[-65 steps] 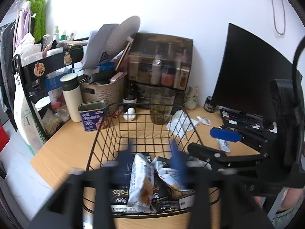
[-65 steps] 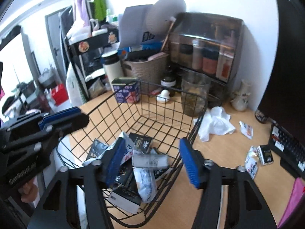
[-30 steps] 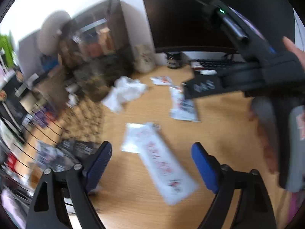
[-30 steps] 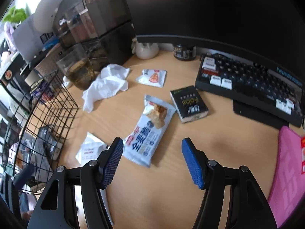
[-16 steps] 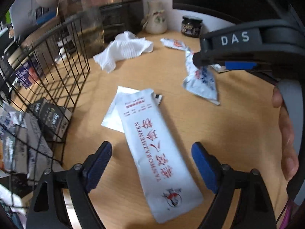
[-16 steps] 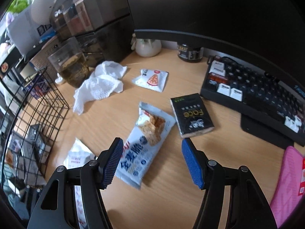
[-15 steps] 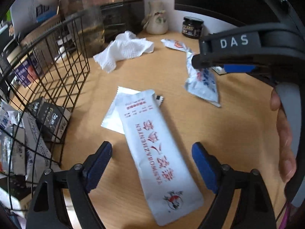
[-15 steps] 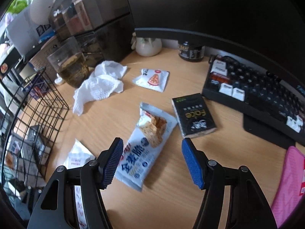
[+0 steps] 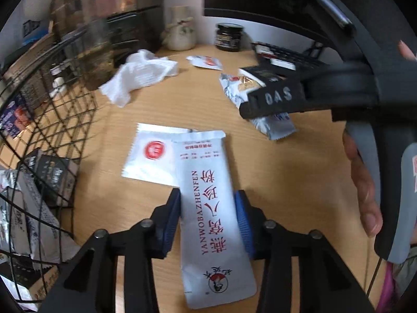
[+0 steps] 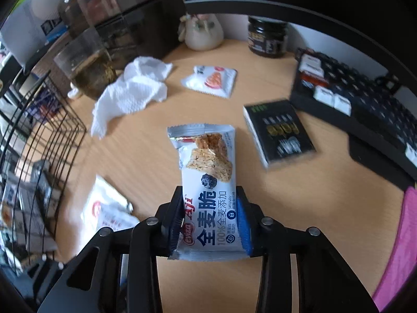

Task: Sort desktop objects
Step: 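Grasp the white packet again with the left gripper while the right grasps the whole-wheat snack bar, then carry the white packet and snack bar over the basket and release both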

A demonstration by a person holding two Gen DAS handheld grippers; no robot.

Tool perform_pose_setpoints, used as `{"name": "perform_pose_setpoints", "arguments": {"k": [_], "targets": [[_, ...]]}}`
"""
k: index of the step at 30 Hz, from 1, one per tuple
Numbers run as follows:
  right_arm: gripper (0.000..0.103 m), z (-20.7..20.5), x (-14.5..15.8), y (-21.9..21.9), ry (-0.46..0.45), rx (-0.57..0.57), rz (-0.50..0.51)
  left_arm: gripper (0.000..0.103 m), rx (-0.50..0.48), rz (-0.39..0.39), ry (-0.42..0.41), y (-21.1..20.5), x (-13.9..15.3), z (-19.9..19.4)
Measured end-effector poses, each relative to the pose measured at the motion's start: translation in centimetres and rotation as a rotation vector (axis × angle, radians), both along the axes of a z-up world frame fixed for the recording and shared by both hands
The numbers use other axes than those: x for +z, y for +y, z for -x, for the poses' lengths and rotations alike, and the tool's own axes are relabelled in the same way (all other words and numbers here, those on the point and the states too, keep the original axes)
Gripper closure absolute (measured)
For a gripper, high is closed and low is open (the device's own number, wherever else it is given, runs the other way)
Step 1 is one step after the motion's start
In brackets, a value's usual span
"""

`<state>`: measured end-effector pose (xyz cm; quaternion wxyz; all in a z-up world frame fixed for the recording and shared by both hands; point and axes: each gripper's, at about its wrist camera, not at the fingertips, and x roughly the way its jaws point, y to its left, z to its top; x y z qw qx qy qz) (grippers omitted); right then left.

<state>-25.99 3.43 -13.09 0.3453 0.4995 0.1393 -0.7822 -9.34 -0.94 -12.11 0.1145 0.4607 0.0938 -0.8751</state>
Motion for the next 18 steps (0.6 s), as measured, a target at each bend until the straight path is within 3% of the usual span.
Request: {"name": "perform_pose_setpoints", "arguments": {"k": [3, 9, 18], "targets": [[0.067, -0.8, 0.1, 2.8, -0.003, -0.029, 0.001, 0.059, -0.057, -0.034, 0.003, 1.1, 0.2, -0.3], [0.067, -3.2, 2.0, 7.8, 0.036, -0.094, 0.038, 0.059, -0.115, -0.009, 0.044, 2.9, 1.7, -1.0], [0.067, -7.0, 8.4, 9.4, 0.144, -0.105, 0.136, 0.059, -0.144, 0.03, 0.226, 2.1, 9.4, -2.5]]}}
